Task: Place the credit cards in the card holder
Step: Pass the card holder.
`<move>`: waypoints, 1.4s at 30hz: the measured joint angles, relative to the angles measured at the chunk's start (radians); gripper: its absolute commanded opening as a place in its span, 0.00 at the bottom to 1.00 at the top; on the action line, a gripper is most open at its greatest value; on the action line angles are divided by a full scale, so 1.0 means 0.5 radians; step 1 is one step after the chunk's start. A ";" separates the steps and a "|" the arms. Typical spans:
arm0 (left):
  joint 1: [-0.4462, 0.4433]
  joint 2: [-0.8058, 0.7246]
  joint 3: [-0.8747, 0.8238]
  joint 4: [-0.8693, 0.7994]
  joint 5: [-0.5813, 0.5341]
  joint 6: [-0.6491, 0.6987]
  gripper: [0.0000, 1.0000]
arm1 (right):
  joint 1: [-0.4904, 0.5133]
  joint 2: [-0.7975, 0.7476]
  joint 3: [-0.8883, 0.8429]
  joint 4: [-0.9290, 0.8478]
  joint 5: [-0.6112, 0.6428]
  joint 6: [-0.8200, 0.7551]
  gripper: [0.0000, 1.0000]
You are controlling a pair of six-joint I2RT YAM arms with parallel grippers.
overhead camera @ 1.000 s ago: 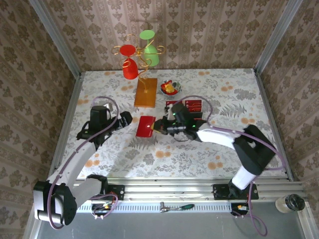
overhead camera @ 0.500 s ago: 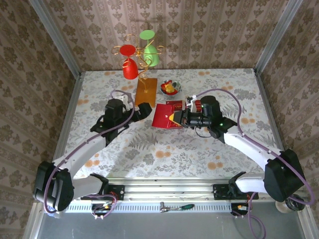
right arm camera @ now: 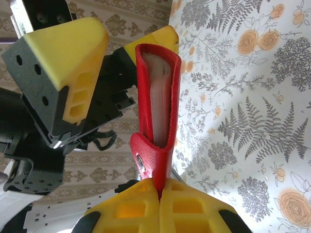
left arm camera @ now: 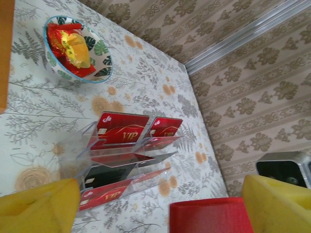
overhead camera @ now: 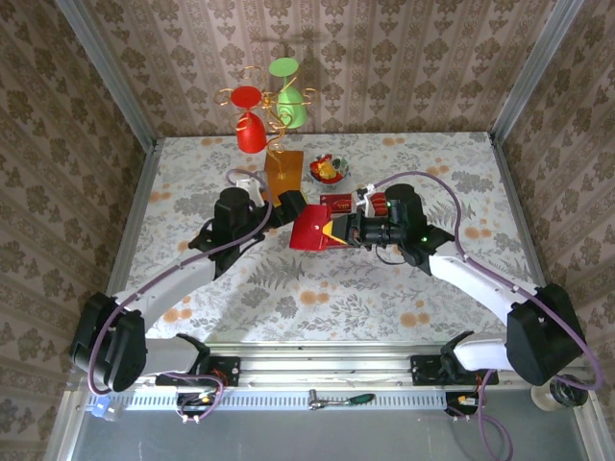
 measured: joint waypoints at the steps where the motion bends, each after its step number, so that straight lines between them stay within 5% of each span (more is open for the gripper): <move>1: -0.008 0.003 -0.003 0.024 0.006 -0.011 0.84 | 0.000 0.012 0.000 0.011 -0.008 0.010 0.00; 15: -0.037 0.016 -0.101 0.241 0.051 -0.101 0.76 | -0.013 0.090 0.000 0.128 -0.028 0.072 0.00; 42: -0.040 0.075 -0.183 0.500 0.096 -0.217 0.41 | -0.039 0.139 0.000 0.176 -0.029 0.103 0.00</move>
